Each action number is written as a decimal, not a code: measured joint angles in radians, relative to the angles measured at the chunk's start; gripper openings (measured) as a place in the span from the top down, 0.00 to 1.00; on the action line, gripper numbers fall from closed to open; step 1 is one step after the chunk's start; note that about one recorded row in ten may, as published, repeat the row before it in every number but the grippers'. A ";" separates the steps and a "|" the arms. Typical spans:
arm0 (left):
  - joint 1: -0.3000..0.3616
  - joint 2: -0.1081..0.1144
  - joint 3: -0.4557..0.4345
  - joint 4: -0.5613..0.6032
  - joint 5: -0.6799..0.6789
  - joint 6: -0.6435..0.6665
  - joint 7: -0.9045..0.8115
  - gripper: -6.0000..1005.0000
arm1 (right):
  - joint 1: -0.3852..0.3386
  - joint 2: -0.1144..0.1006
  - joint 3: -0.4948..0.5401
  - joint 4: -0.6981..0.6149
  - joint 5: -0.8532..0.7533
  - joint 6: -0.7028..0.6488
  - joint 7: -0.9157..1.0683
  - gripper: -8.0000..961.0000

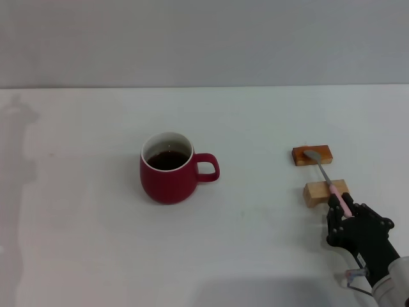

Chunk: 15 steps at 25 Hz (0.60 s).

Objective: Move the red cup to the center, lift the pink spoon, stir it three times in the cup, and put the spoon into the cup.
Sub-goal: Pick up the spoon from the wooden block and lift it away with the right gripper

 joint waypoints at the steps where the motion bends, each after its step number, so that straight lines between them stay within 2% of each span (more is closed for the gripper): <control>1: 0.000 0.000 0.000 0.000 0.000 0.000 0.000 0.95 | 0.000 0.000 0.000 0.000 0.000 -0.001 0.000 0.82; 15: 0.002 0.000 0.000 0.002 0.000 -0.001 0.000 0.95 | 0.007 0.001 0.002 0.003 0.000 -0.010 -0.039 0.82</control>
